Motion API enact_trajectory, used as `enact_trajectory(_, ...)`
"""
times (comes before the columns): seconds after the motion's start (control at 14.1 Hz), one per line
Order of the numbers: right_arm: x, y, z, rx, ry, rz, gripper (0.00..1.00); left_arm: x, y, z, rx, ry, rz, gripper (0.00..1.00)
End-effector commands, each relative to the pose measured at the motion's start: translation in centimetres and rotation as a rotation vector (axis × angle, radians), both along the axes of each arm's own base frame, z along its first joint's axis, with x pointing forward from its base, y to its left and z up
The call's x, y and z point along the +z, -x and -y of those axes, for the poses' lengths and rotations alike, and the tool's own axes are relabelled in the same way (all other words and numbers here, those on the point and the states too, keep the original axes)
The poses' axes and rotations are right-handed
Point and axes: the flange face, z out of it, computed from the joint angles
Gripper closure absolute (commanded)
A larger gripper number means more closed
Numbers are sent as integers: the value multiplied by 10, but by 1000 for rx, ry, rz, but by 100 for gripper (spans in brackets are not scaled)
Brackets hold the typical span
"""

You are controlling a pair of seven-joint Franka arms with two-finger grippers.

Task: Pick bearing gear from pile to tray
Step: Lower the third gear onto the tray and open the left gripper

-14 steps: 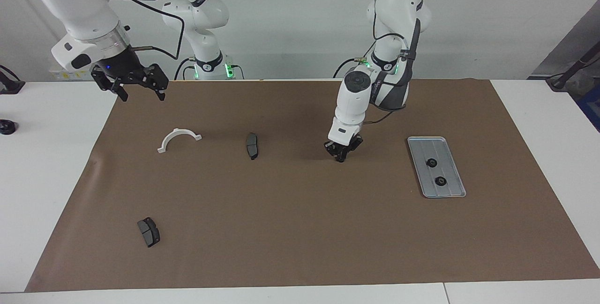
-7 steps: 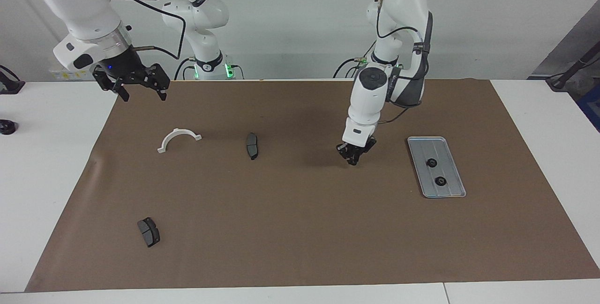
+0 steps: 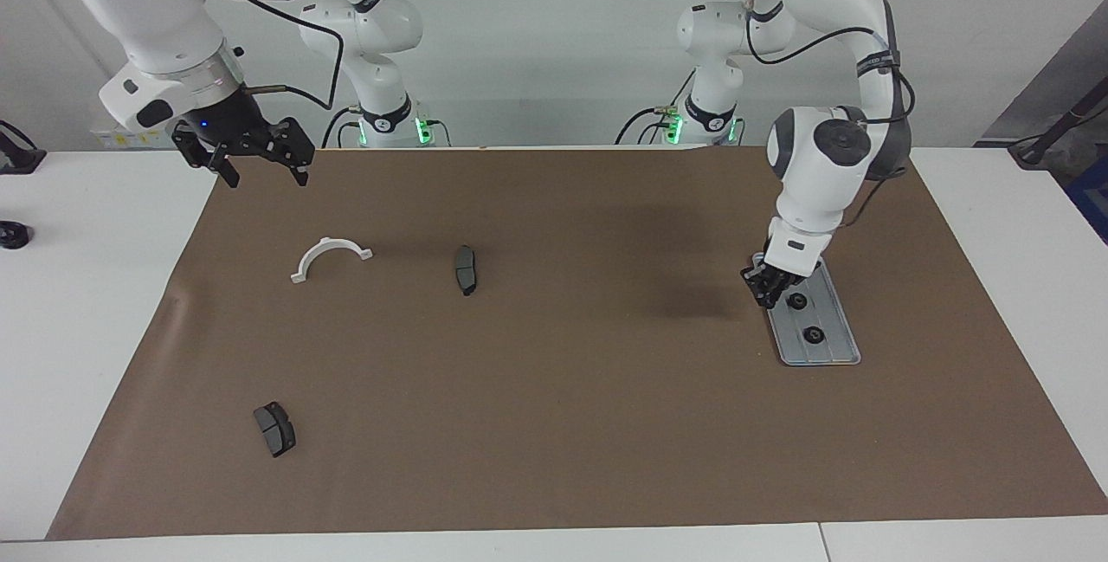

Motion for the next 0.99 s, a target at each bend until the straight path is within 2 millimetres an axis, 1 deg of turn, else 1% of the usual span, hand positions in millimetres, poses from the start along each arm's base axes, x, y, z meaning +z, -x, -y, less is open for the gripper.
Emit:
enact_trajectory(0.0,1,1,-1,-12,-15,-1,0,-3,4,-71,-84,16,-25,100)
enact_trajectory(0.07,1,1,-1,-12,-15,-1,0,-3,7,-100,-106,13,-29,100)
enact_trajectory(0.14,1,1,-1,-12,-15,-1,0,-8,13,-122,-123,11,-42,100)
enact_trajectory(0.21,1,1,-1,-12,-15,-1,0,-14,23,-132,-134,10,-53,100)
enact_trajectory(0.28,1,1,-1,-12,-15,-1,0,-21,27,-133,-134,11,-59,100)
enact_trajectory(0.5,1,1,-1,-12,-15,-1,0,-34,33,-121,-119,42,-49,100)
enact_trajectory(0.64,1,1,-1,-12,-15,-1,0,-46,42,-105,-121,46,-60,100)
enact_trajectory(0.71,1,1,-1,-12,-15,-1,0,-48,45,-103,-119,43,-47,96)
enact_trajectory(0.78,1,1,-1,-12,-15,-1,0,-52,49,-98,-129,42,-45,86)
enact_trajectory(0.85,1,1,-1,-12,-15,-1,0,-55,53,-97,-132,42,-51,72)
enact_trajectory(0.92,1,1,-1,-12,-15,-1,0,-58,56,-97,-132,42,-53,40)
